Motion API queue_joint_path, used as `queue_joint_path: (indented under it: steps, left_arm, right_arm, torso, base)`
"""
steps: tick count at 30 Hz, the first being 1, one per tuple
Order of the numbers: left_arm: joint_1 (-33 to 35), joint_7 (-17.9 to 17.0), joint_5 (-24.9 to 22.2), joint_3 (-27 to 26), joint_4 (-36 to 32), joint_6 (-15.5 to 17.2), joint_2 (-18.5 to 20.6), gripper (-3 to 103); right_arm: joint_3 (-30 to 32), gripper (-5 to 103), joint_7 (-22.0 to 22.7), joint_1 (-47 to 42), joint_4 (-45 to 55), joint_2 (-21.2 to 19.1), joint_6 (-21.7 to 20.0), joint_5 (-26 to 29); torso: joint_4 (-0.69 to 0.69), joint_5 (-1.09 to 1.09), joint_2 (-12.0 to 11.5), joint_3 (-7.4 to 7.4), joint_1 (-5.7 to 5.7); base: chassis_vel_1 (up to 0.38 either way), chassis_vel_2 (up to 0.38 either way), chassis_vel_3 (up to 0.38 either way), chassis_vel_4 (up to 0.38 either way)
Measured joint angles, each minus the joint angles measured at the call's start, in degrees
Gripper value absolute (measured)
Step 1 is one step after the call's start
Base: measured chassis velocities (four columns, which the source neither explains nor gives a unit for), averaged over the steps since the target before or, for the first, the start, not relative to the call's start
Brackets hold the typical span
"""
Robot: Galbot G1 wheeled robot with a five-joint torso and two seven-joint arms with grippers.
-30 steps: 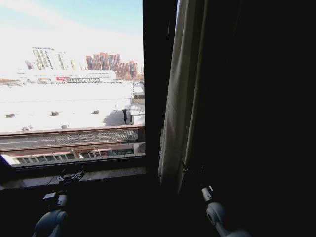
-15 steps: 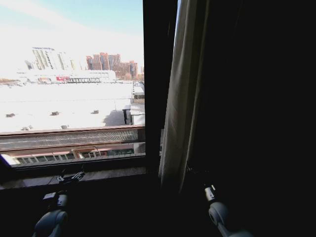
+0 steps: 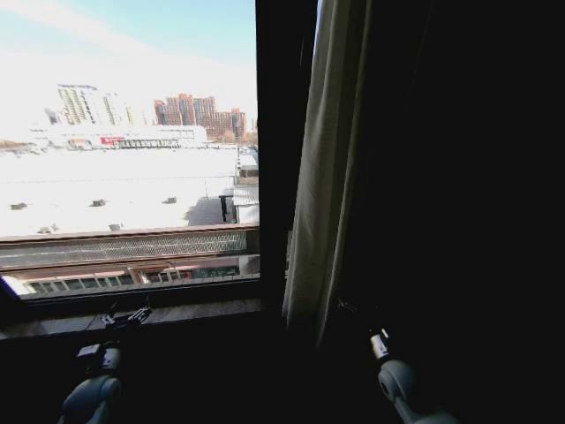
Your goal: Open the curtains by pulling them apart, changing their state from closed to fully open.
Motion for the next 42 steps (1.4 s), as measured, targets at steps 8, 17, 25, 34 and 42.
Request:
queue_joint_path:
  steps: [8,17,25,34,42]
  left_arm:
    - [0.0,0.0,0.0,0.0,0.0,0.0,0.0,100]
    - [0.0,0.0,0.0,0.0,0.0,0.0,0.0,100]
    - [0.0,0.0,0.0,0.0,0.0,0.0,0.0,100]
    - [0.0,0.0,0.0,0.0,0.0,0.0,0.0,100]
    - [0.0,0.0,0.0,0.0,0.0,0.0,0.0,100]
  right_arm:
    - [-0.03,100,0.02,0.0,0.0,0.01,0.09,-0.03]
    - [-0.07,100,0.04,0.03,-0.01,0.02,0.16,-0.05]
    - [-0.08,100,0.05,0.05,-0.03,0.02,0.19,-0.05]
    - [-0.08,100,0.05,0.05,-0.05,0.01,0.23,-0.05]
    - [-0.09,100,0.05,0.05,-0.05,0.01,0.26,-0.05]
  torso:
    - [0.0,0.0,0.0,0.0,0.0]
    - [0.0,0.0,0.0,0.0,0.0]
    - [0.0,0.0,0.0,0.0,0.0]
    - [0.0,0.0,0.0,0.0,0.0]
    - [0.01,-0.03,0.0,0.0,-0.02]
  base:
    - [0.0,0.0,0.0,0.0]
    - [0.0,0.0,0.0,0.0]
    - [0.0,0.0,0.0,0.0]
    - [0.065,0.044,-0.069,-0.044]
    - [0.208,0.188,-0.206,-0.179]
